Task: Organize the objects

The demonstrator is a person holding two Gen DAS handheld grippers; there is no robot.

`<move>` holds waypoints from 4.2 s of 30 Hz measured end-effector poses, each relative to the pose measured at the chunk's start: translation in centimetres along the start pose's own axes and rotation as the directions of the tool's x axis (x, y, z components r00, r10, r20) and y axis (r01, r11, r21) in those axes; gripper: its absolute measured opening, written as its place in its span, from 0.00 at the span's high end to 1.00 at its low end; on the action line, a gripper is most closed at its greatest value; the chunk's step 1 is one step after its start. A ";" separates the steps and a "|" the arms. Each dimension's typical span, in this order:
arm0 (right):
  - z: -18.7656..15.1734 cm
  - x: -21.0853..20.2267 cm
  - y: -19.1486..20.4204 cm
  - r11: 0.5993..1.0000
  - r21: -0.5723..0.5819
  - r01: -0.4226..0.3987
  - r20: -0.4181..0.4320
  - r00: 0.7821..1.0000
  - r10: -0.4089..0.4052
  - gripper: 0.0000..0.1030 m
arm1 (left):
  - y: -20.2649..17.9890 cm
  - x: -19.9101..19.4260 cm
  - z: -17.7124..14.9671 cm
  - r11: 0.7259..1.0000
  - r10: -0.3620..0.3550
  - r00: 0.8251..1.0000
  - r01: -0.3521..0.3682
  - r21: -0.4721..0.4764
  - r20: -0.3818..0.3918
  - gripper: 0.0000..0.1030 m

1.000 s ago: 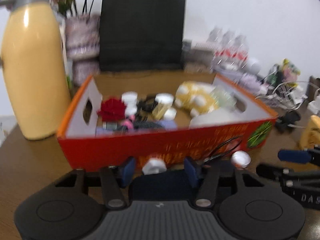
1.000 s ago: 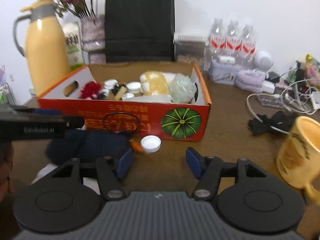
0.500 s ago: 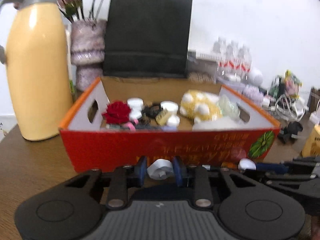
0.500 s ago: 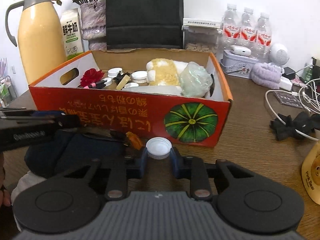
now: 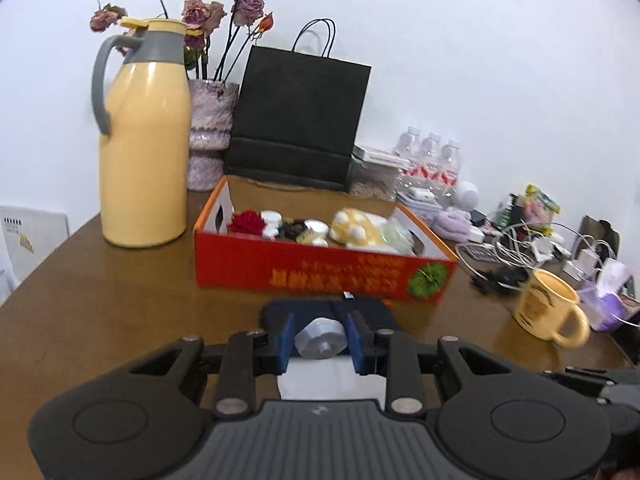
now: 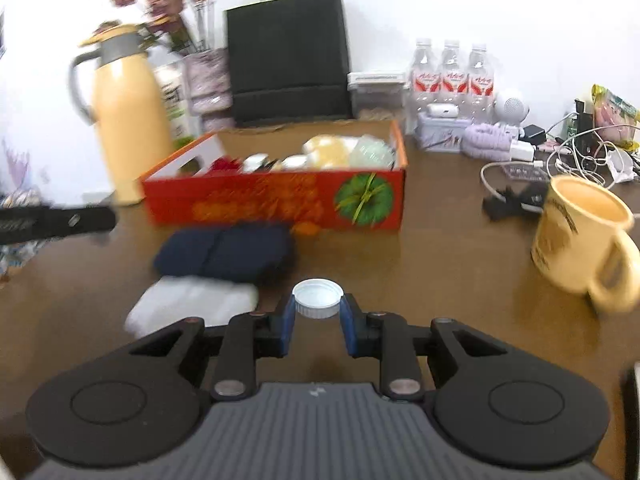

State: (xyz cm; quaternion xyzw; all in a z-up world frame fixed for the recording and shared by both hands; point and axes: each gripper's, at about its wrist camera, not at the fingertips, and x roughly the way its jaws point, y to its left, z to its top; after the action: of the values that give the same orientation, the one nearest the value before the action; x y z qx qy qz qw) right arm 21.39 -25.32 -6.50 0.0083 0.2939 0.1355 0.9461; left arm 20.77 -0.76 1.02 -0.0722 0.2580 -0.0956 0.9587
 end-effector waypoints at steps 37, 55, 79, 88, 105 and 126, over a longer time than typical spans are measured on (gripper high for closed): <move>18.7 15.9 0.2 0.999 0.018 -0.040 0.042 0.998 0.040 0.55 | 8.2 17.4 13.5 0.995 -0.085 0.993 0.081 -0.053 -0.078 0.27; -3.2 -3.2 2.8 0.996 -0.045 -0.074 -0.110 0.992 0.069 0.43 | 1.2 -2.2 -4.4 0.999 -0.033 0.991 0.036 0.021 -0.131 0.13; 2.8 3.0 -2.7 0.998 0.004 -0.066 -0.010 0.998 0.066 0.69 | -5.9 12.6 2.3 0.925 -0.115 0.983 0.158 0.347 -0.141 0.46; 7.0 14.9 -2.2 0.982 -0.174 -0.074 -0.152 0.987 0.048 0.73 | -3.5 18.8 3.1 0.910 -0.182 0.957 0.250 0.330 -0.225 0.64; 6.5 14.3 0.7 0.969 -0.185 -0.162 -0.117 0.983 0.141 0.98 | 1.3 10.2 5.0 0.961 -0.256 0.965 0.261 0.092 -0.060 0.99; -0.9 -4.6 -0.1 0.997 -0.063 -0.043 0.014 0.999 0.044 0.97 | 0.3 0.6 -1.3 0.975 -0.213 0.970 0.205 -0.084 -0.113 0.99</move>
State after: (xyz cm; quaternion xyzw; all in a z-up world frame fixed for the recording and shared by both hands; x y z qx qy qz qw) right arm 17.20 -26.64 -4.70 -0.0139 0.2820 0.1652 0.9450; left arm 20.65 -0.76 -0.47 -0.1275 0.3099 -0.1909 0.9226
